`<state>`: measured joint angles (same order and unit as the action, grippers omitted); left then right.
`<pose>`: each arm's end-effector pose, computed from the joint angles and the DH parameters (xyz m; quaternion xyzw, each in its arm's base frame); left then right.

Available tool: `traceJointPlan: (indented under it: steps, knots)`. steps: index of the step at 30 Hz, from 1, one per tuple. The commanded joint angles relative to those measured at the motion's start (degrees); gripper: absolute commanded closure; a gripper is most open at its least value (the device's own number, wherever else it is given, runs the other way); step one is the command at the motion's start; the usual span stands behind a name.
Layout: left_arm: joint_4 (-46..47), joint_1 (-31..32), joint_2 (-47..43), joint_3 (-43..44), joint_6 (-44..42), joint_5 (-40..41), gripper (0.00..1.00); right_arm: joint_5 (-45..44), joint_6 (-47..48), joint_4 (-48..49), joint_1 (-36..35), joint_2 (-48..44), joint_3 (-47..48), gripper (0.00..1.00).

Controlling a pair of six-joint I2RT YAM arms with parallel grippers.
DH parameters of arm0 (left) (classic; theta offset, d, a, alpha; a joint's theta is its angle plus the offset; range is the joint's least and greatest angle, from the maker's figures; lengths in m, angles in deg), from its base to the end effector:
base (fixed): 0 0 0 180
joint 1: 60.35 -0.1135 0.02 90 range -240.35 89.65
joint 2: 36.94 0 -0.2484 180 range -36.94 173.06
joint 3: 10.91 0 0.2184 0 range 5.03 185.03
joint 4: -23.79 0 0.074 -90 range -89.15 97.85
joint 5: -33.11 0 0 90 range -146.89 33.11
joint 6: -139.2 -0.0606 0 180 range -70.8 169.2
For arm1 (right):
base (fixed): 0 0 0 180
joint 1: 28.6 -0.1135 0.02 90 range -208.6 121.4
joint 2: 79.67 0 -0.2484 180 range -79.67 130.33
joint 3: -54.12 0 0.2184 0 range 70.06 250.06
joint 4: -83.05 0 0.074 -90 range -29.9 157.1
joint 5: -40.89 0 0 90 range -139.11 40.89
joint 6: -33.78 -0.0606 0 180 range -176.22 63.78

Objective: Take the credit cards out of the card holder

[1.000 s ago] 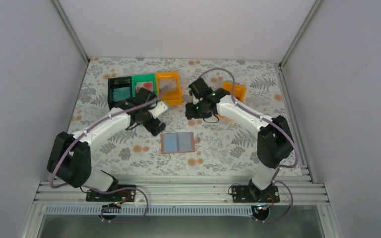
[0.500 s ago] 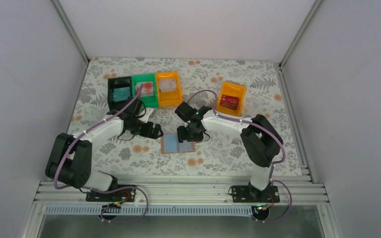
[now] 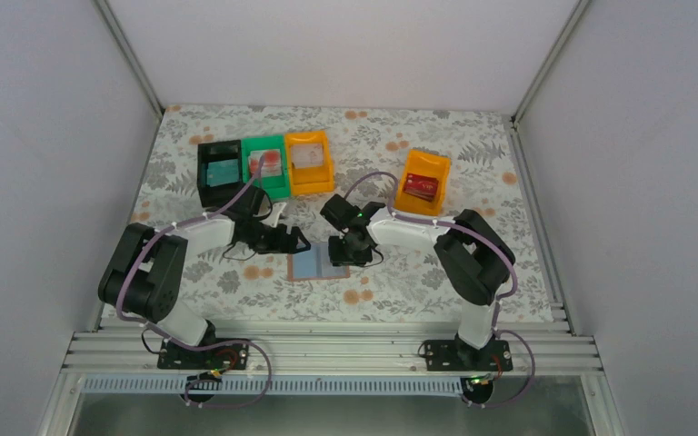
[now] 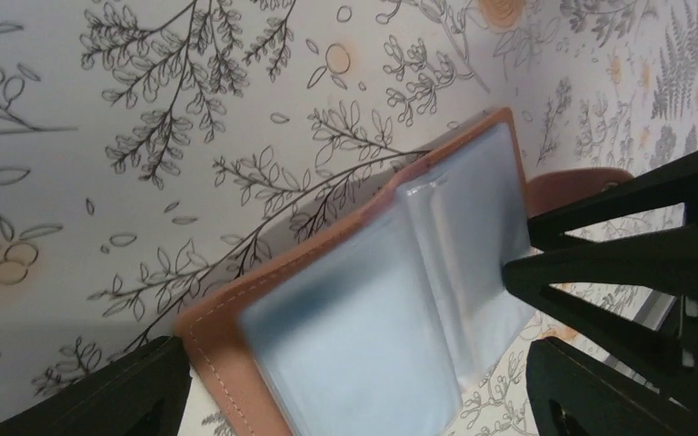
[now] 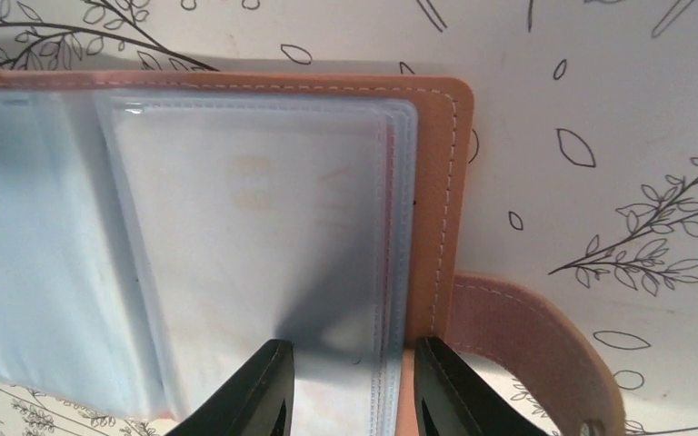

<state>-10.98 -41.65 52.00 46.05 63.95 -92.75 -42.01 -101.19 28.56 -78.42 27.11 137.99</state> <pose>0.2247 -0.1135 0.1331 0.0941 0.9292 -0.3440 0.0968 0.2021 0.2510 0.1354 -0.0488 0.9909 0.1223 0.0288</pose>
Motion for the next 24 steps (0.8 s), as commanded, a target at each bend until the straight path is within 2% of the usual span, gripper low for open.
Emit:
traceJointPlan:
  steps: [1, 7, 11, 13, 15, 20, 24]
  knots:
    - [0.62, 1.04, 3.26, -0.1, 0.33, -1.68, 0.12, 1.74, 0.89, 4.3, -0.9, 2.37, -0.25, 0.65]
    - [1.92, 2.75, 2.25, 1.4, -0.97, -5.26, 0.21, 6.15, 2.52, 5.16, -0.03, 3.44, 2.87, 0.66]
    - [2.33, 3.25, 3.11, 2.19, -1.51, -7.32, 0.26, 6.12, 2.5, 4.73, 0.55, 2.53, 4.55, 0.65]
    - [2.4, 3.4, 3.33, 2.46, -1.72, -7.81, 0.34, 5.87, 2.22, 4.69, 0.96, 1.82, 4.89, 0.65]
    - [2.27, 3.59, 3.54, 2.57, -1.89, -7.8, 0.47, 6.45, 2.2, 5.15, 1.21, 1.42, 4.89, 0.65]
    - [1.62, 3.55, 5.0, 3.47, -2.47, -7.65, 0.95, 8.53, 3.2, 5.75, 2.6, -0.15, 4.51, 0.65]
    - [0.02, 3.6, 5.4, 5.9, -4.48, -7.82, 0.98, 11.57, 6.98, 8.04, 6.08, -5.06, 1.47, 0.61]
